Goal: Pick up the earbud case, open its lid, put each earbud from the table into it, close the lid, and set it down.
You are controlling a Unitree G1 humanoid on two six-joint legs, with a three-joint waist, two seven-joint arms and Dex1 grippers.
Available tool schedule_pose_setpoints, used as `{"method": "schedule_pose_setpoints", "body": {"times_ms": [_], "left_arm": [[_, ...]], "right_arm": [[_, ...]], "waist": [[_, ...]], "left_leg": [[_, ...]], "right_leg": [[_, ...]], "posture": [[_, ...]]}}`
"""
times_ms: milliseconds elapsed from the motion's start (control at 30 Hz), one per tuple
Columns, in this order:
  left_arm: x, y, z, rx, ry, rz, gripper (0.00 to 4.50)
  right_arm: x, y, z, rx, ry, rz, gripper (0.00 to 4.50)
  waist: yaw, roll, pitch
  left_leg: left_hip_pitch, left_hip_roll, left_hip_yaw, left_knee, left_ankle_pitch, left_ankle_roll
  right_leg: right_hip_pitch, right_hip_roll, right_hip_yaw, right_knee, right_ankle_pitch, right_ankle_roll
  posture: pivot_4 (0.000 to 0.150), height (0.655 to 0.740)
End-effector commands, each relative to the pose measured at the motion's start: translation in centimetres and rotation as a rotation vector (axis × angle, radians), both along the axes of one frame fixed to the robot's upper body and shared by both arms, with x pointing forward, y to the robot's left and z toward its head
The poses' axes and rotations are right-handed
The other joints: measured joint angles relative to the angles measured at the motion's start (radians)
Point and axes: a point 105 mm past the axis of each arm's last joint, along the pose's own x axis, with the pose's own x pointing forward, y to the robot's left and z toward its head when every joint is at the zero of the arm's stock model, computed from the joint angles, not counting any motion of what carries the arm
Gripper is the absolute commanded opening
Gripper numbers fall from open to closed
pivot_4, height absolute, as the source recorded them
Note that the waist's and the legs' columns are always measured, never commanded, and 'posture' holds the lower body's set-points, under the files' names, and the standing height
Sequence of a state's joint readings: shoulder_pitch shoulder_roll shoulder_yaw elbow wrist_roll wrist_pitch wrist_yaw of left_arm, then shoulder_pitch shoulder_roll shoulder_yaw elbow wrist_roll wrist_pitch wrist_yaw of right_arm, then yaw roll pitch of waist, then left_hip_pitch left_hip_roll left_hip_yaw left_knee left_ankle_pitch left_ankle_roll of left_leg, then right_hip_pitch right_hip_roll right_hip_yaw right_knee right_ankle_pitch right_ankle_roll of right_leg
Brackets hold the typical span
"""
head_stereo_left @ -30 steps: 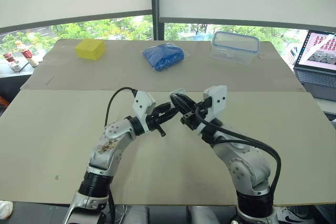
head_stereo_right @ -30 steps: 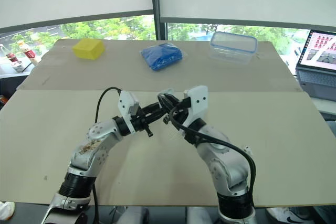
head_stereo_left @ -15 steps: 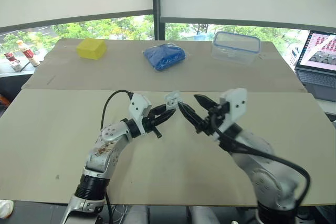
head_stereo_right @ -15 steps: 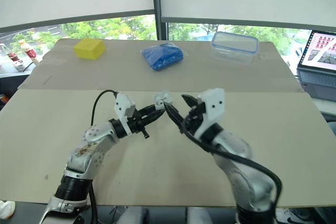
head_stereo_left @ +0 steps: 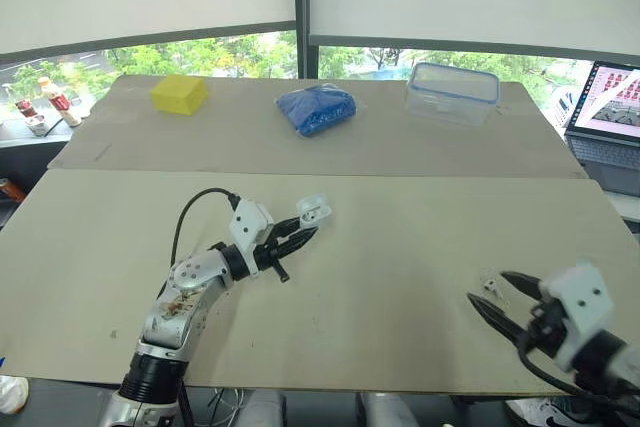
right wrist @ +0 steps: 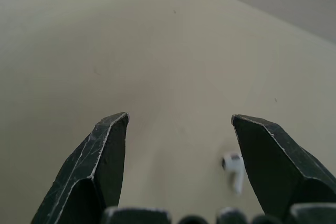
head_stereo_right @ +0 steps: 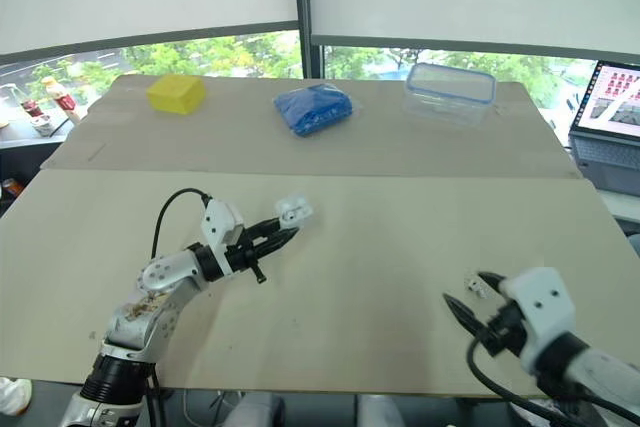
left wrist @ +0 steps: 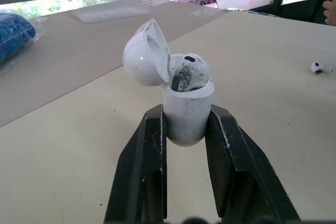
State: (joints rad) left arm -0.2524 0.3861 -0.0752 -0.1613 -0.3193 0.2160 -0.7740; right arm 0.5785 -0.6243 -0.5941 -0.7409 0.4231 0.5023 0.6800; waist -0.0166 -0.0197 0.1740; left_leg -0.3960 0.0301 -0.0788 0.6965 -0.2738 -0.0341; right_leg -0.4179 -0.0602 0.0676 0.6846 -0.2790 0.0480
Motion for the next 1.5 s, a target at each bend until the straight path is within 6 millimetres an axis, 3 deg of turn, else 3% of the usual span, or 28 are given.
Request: {"method": "schedule_pose_setpoints", "body": {"times_ms": [33,100,133,200,367,533,867,1033,1267,1500], "left_arm": [[-0.4,-0.4,0.9,-0.005,-0.055,-0.021,0.54],[-0.6,-0.5,0.8,-0.005,-0.055,-0.027,0.54],[-0.6,-0.6,0.8,-0.004,-0.056,-0.031,0.54],[-0.7,-0.7,0.7,-0.004,-0.057,-0.036,0.54],[-0.8,-0.8,0.5,-0.006,-0.056,-0.036,0.54],[-0.8,-0.9,0.3,-0.007,-0.05,-0.04,0.54],[-1.2,-1.3,0.4,-0.012,-0.045,-0.051,0.54],[-1.3,-1.3,0.4,-0.012,-0.045,-0.048,0.54],[-1.4,-1.3,0.6,-0.011,-0.046,-0.048,0.54],[-1.4,-1.5,0.8,-0.009,-0.049,-0.054,0.54]], "right_arm": [[-2.2,-3.1,-0.9,-0.053,0.071,-0.058,3.48],[-3.1,-4.1,-1.8,-0.065,0.131,-0.073,3.48],[-3.4,-4.4,-2.0,-0.076,0.142,-0.078,4.0],[-3.5,-4.9,-2.1,-0.084,0.151,-0.089,4.5],[-2.5,-4.8,-1.7,-0.089,0.132,-0.104,4.5],[0.8,-3.5,-0.4,-0.066,0.077,-0.085,4.5],[5.5,-2.9,-1.1,-0.03,0.126,-0.085,4.5],[6.6,-3.1,-2.1,-0.017,0.143,-0.097,4.5],[6.4,-3.6,-4.1,0.004,0.203,-0.103,4.5],[6.1,-3.2,-4.4,0.068,0.246,-0.094,2.31]], "waist": [[0.002,0.0,0.0],[0.002,0.0,0.0],[0.001,0.0,0.0],[-0.003,0.001,0.0],[-0.002,0.001,0.0],[-0.002,0.001,0.0],[0.005,0.001,0.0],[0.003,0.001,0.0],[0.003,0.001,0.0],[0.004,0.001,0.0]], "left_leg": [[0.0,0.0,0.0,0.0,0.0,0.0],[0.001,0.0,0.0,0.0,0.0,0.0],[0.0,0.0,0.0,0.0,0.0,0.0],[0.001,0.0,0.001,0.0,0.0,0.0],[0.007,0.001,0.001,-0.001,0.0,0.0],[0.01,0.0,0.001,-0.001,0.0,0.0],[0.009,0.0,0.001,-0.001,0.0,0.0],[0.009,0.0,0.001,-0.001,-0.001,0.001],[0.009,0.0,0.001,-0.001,-0.001,0.001],[0.009,0.0,0.001,-0.001,-0.001,0.001]], "right_leg": [[0.0,0.0,0.0,0.0,0.0,0.0],[0.001,0.0,0.0,-0.001,0.0,0.0],[0.001,0.0,0.0,-0.001,0.0,0.0],[0.001,0.0,0.001,-0.001,0.0,0.0],[0.007,0.001,0.001,-0.001,-0.001,0.0],[0.013,0.0,0.001,-0.004,-0.001,0.001],[0.013,0.0,0.001,-0.005,0.0,0.001],[0.012,0.0,0.001,-0.005,0.0,0.001],[0.012,0.0,0.001,-0.005,0.0,0.001],[0.013,0.0,0.001,-0.005,0.0,0.001]], "posture": [[0.15,0.6797],[0.15,0.6797],[0.15,0.6797],[0.15,0.6797],[0.15,0.6797],[0.15,0.6797],[0.15,0.6797],[0.15,0.6797],[0.15,0.6797],[0.15,0.6797]]}}
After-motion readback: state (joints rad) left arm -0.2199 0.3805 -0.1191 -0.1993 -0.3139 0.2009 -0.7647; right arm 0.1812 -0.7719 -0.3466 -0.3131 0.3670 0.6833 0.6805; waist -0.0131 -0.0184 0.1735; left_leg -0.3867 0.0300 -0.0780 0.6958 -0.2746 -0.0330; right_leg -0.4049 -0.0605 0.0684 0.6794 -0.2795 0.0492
